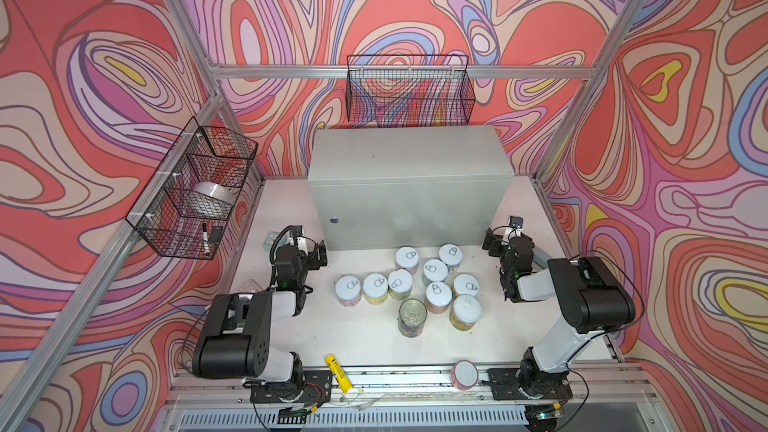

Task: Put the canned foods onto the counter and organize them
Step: 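Reach the left gripper to the blue tomato can while the right arm advances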

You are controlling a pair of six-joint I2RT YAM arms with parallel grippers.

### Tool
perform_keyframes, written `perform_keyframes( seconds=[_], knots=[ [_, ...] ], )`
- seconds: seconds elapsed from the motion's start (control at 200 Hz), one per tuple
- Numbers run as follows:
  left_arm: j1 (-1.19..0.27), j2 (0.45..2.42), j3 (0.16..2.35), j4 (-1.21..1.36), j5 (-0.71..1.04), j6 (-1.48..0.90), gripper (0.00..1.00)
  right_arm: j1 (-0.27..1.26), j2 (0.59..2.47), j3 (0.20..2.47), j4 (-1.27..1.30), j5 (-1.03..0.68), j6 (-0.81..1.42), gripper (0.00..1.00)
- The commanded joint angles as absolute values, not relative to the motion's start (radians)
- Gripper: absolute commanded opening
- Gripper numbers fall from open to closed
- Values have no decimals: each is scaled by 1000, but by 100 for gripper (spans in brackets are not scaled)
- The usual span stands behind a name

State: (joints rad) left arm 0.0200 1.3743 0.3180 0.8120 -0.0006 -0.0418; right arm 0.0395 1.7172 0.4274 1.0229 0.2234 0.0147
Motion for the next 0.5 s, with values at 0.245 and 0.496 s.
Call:
perform_keyframes(
  seconds=[0.245,0.496],
  knots=[
    [6,1006,422,370,-291,-313,100,109,1367,544,595,484,94,98],
    [-129,1015,636,34,-252,-305,100,178,1212,692,112,498,217,98]
  ],
)
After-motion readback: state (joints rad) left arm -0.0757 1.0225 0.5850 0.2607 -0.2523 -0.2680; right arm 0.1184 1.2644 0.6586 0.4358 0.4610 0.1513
